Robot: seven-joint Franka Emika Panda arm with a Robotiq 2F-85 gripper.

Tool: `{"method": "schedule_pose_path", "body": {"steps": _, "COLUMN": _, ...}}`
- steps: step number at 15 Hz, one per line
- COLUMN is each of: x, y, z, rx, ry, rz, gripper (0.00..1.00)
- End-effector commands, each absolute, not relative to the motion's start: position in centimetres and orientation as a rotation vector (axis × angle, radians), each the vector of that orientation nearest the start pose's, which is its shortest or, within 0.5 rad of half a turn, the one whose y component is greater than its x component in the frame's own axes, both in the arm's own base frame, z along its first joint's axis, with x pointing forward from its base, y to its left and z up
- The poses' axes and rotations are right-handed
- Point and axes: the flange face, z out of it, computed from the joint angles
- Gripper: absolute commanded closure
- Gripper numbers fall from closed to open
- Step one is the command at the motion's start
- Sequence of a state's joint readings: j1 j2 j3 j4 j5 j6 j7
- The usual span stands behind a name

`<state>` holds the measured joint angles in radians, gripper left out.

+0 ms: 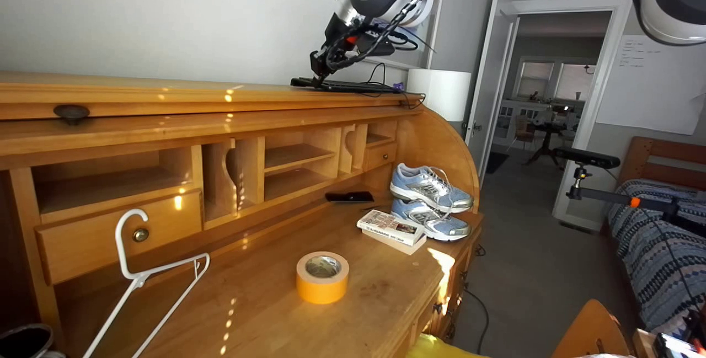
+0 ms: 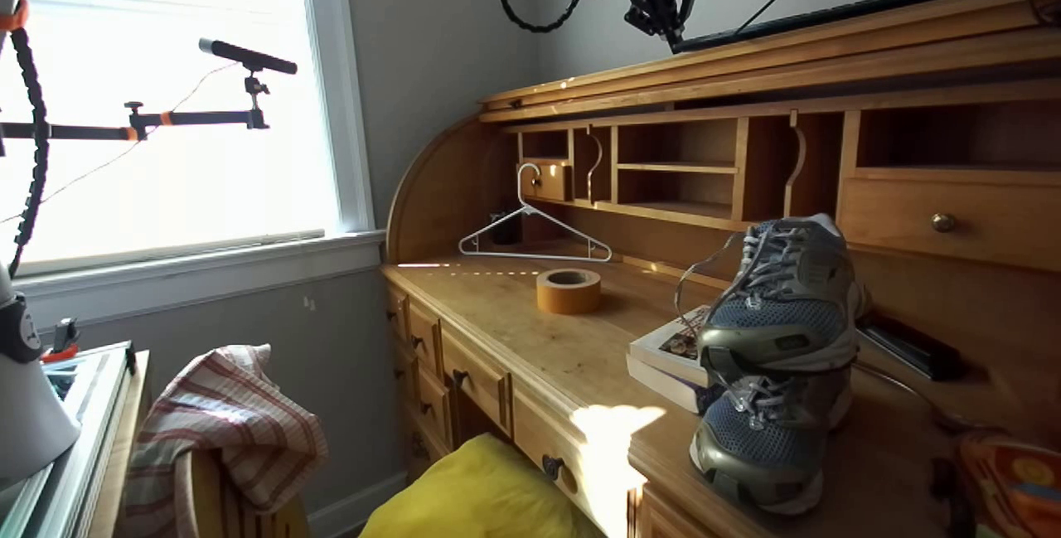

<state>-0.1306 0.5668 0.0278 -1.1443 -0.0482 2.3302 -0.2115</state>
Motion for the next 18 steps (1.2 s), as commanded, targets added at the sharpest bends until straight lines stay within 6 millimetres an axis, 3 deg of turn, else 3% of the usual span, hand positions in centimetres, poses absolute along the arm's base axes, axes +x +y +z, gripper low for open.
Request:
{"method": "schedule_pose_path", "body": {"steps": 1, "x": 75.0, "y": -9.9, "z": 55.0, "rx": -3.132, "ry": -0.141, "rz": -0.949, "gripper": 1.0}}
{"method": "schedule_pose_path", "body": {"steps": 18, "x": 74.8, "y": -12.5, "z": 54.9, "rx": -3.138, "ry": -0.051, "rz": -0.969, "gripper": 1.0}}
